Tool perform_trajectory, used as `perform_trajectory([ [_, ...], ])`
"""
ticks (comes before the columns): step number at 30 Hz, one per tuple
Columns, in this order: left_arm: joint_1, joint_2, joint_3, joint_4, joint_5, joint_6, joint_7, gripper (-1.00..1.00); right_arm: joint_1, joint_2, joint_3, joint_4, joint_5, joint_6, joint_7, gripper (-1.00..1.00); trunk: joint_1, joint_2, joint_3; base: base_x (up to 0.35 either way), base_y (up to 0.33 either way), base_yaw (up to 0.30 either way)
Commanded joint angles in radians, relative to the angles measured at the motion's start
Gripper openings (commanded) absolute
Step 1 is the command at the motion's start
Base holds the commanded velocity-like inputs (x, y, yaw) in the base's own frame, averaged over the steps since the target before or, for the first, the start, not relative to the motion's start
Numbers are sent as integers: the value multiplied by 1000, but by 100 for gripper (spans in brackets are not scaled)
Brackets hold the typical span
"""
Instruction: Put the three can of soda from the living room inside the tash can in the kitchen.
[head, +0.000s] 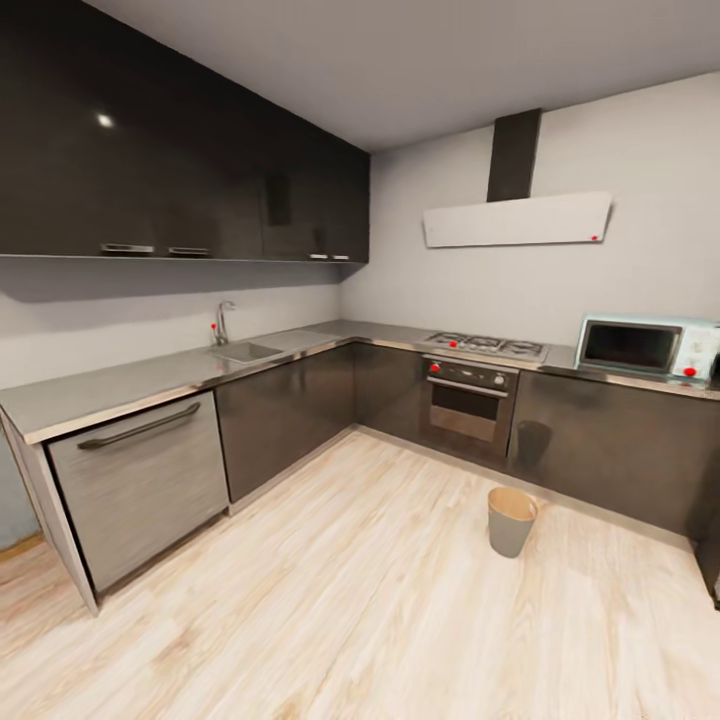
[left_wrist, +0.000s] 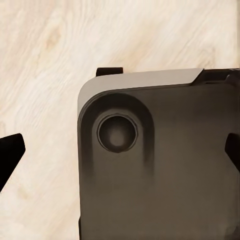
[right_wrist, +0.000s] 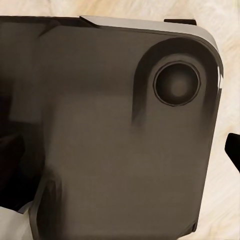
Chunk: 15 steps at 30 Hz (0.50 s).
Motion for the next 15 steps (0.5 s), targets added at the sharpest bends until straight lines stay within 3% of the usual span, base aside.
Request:
perform_trajectory([
  [1, 0, 0, 0, 0, 0, 0, 0, 100, 0, 0, 1, 0, 0, 0, 0, 100, 0, 0, 0, 0, 0, -233],
  [15, 0, 0, 0, 0, 0, 0, 0, 100, 0, 0, 1, 0, 0, 0, 0, 100, 0, 0, 0, 0, 0, -217],
])
